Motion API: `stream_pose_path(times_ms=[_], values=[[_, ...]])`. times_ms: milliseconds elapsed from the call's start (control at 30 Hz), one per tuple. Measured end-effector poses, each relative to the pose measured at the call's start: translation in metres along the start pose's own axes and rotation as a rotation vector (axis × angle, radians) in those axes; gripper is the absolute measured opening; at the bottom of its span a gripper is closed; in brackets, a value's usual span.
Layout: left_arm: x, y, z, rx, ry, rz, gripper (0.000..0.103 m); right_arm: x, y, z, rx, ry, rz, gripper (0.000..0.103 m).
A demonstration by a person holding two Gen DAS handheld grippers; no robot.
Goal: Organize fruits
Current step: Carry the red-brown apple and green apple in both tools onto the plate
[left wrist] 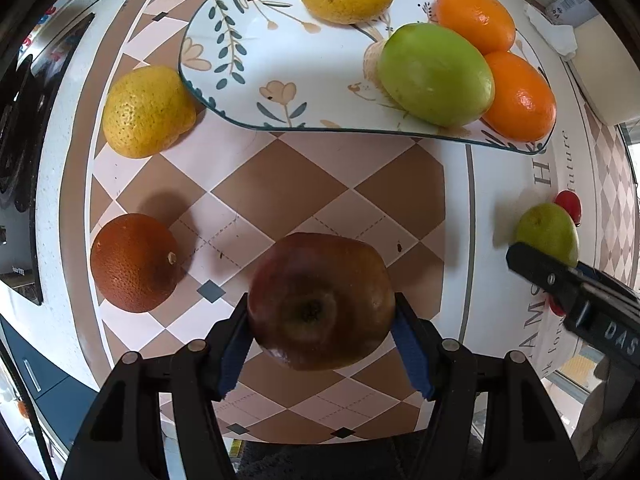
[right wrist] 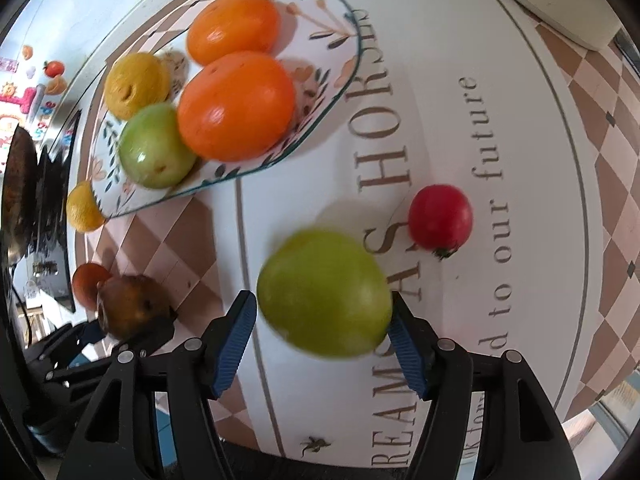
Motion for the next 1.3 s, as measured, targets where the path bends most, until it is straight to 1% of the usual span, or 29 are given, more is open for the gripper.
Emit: stream_pose_path(times_ms=[100, 300, 333, 367, 467, 567, 667, 700, 800, 867, 933, 1033, 1100, 1167, 1300], values=[[0.001, -0.001, -0.004, -0.002, -0.001, -0.004, 0.063, 0.001, 0.0, -0.005, 0.01, -0.015, 0.009, 0.069], [-0.003, -0.004, -0.003, -0.005, -0.004, -0.004, 0.063, -0.001, 0.006, -0.003, 0.065, -0.005, 0.032, 0.069], [-0.002, -0.004, -0.004, -0.005, -0.005, -0.004, 0.063, 0.0, 0.005, -0.002, 0.071, -0.007, 0.034, 0.068], [0.001, -0.005, -0.004, -0.005, -0.006, -0.003, 0.063, 0.0, 0.006, -0.001, 0.075, -0.01, 0.026, 0.063], [0.005, -0.005, -0.004, -0.008, -0.015, 0.003, 0.063, 0.001, 0.009, 0.0, 0.087, -0.008, 0.03, 0.063], [0.018, -0.004, -0.005, -0.007, -0.037, 0.02, 0.063, 0.01, 0.013, -0.001, 0.09, -0.024, 0.011, 0.063], [0.042, 0.002, -0.011, 0.012, -0.066, 0.062, 0.063, 0.029, 0.016, -0.005, 0.082, -0.057, -0.021, 0.063], [0.054, 0.007, -0.016, 0.025, -0.083, 0.08, 0.063, 0.037, 0.018, -0.01, 0.076, -0.076, -0.037, 0.063], [0.08, 0.021, -0.037, 0.061, -0.129, 0.102, 0.063, 0.06, 0.021, -0.032, 0.057, -0.124, -0.074, 0.063], [0.088, 0.03, -0.053, 0.076, -0.15, 0.092, 0.063, 0.073, 0.019, -0.051, 0.047, -0.157, -0.081, 0.063], [0.091, 0.041, -0.074, 0.097, -0.164, 0.061, 0.063, 0.08, 0.017, -0.072, 0.038, -0.183, -0.07, 0.063], [0.079, 0.055, -0.098, 0.115, -0.143, 0.035, 0.063, 0.08, 0.011, -0.105, 0.027, -0.194, -0.051, 0.063], [0.07, 0.056, -0.113, 0.121, -0.12, 0.022, 0.063, 0.076, 0.012, -0.121, 0.03, -0.187, -0.038, 0.063], [0.06, 0.056, -0.12, 0.122, -0.103, 0.014, 0.063, 0.069, 0.013, -0.133, 0.037, -0.176, -0.019, 0.063], [0.04, 0.051, -0.13, 0.119, -0.052, 0.019, 0.064, 0.058, 0.008, -0.141, 0.052, -0.145, -0.002, 0.063]])
Point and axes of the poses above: each gripper's, at about its wrist camera, not at the fingertips, and x roughly against the way its jaws point, y to its left, z to its underside, the point moved 6 cm from there along -x, roughly the way its jaws point, and after that the axes turned 3 degrees about -z, right-handed, at the moved point
